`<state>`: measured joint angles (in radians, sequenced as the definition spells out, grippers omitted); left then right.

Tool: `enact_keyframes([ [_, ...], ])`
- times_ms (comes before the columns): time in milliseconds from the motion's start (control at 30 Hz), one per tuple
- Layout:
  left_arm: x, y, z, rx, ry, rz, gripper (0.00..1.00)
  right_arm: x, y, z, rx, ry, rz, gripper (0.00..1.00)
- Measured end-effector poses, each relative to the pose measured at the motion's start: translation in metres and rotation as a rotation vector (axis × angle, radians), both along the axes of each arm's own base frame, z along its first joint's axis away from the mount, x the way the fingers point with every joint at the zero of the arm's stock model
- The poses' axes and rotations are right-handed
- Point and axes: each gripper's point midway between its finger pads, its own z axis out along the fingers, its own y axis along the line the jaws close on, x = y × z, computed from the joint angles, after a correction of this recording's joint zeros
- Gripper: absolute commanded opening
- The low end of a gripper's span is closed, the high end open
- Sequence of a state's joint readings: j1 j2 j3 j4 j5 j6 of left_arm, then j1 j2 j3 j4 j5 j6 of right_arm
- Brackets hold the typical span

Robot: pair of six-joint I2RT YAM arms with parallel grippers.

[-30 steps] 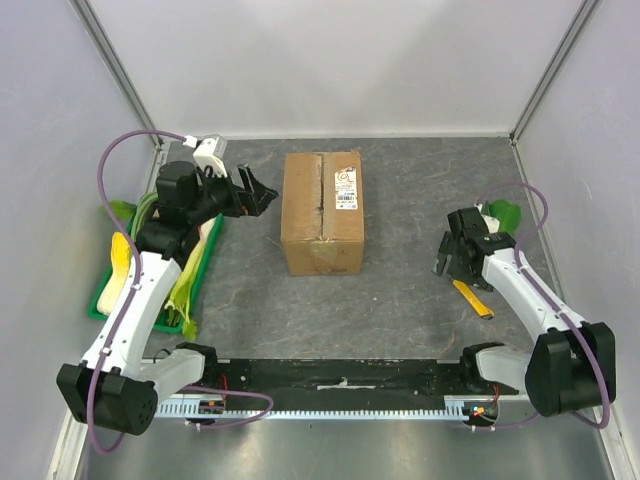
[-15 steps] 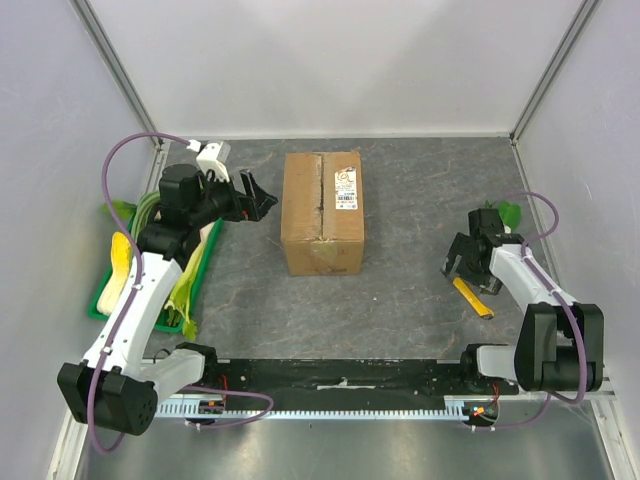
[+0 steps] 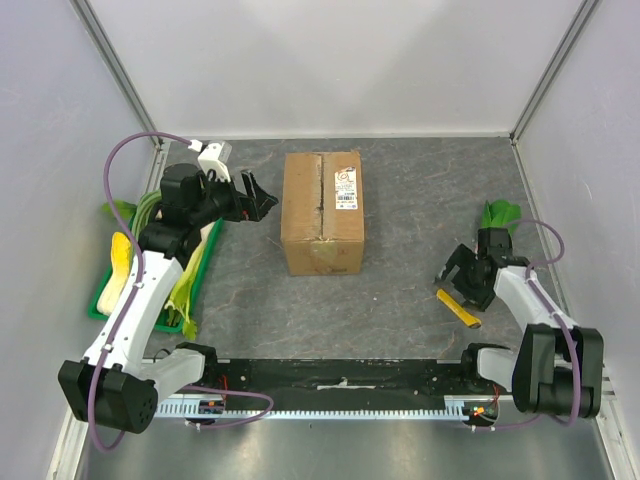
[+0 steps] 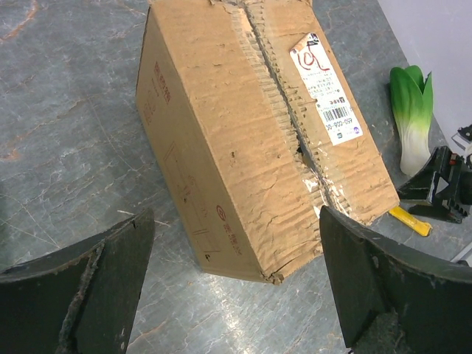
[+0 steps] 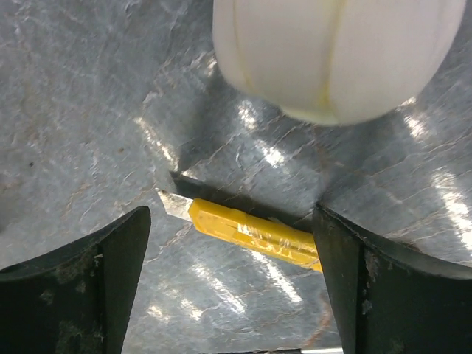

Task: Unpack the express box

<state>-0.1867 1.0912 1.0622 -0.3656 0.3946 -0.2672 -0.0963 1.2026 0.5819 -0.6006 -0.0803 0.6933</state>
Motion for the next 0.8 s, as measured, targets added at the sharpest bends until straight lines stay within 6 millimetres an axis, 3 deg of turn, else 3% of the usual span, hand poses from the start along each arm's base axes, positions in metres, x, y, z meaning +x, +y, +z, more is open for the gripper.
enact_keyframes([
  [233, 0.000, 0.000, 0.000, 0.000, 0.000, 0.000, 0.97, -0.006, 0.015, 0.003, 0.060, -0.021, -0.014, 0.92],
  [567, -0.001, -0.001, -0.001, -0.003, 0.003, -0.007, 0.97, -0.023, 0.019, 0.002, -0.094, 0.074, 0.150, 0.96],
  [800, -0.001, -0.001, -0.003, -0.002, 0.007, -0.006, 0.97, -0.020, 0.030, -0.001, -0.183, 0.114, 0.276, 0.76],
])
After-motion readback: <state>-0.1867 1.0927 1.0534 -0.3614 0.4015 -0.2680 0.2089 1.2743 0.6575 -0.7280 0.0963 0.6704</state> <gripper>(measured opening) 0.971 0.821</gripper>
